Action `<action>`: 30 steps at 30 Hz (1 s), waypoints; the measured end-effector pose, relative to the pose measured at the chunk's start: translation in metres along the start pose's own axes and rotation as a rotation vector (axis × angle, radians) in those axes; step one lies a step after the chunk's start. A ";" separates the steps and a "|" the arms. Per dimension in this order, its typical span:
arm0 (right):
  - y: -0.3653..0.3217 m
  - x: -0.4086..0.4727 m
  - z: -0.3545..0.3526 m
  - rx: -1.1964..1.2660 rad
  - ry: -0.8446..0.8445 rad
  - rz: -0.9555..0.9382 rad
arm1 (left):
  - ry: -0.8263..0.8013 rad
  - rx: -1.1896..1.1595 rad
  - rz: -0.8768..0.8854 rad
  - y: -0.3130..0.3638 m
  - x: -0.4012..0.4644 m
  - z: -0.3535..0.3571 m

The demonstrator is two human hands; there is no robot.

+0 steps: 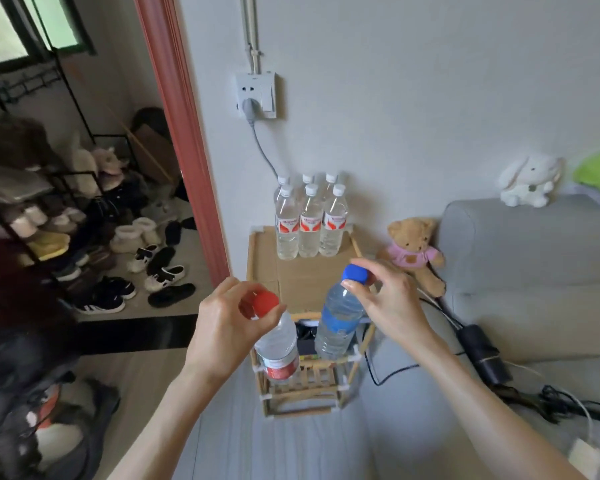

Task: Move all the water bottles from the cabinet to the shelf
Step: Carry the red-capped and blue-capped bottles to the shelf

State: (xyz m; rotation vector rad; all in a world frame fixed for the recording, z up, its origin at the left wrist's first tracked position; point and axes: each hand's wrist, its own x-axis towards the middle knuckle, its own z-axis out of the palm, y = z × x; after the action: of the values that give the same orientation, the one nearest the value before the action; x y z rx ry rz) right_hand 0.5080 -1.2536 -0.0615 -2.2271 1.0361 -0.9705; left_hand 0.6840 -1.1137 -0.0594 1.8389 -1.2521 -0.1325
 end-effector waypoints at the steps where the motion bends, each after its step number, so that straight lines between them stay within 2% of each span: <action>1: 0.004 0.018 0.005 0.003 0.009 0.003 | 0.013 -0.008 -0.001 -0.001 0.017 0.005; 5: 0.019 0.083 0.029 0.005 0.007 0.037 | 0.023 -0.012 0.020 -0.015 0.086 0.025; 15: 0.063 0.178 0.091 -0.080 -0.044 0.135 | -0.088 -0.039 -0.014 -0.072 0.206 0.078; 22: 0.084 0.203 0.110 -0.092 -0.057 0.187 | -0.159 -0.037 -0.070 -0.088 0.240 0.105; 30: 0.102 0.216 0.111 -0.019 -0.157 0.151 | -0.078 -0.007 -0.145 -0.091 0.247 0.131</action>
State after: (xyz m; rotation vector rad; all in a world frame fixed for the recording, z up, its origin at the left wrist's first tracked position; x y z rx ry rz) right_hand 0.6467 -1.4710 -0.1145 -2.1653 1.1270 -0.7123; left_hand 0.7988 -1.3789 -0.1133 1.9337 -1.1692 -0.2899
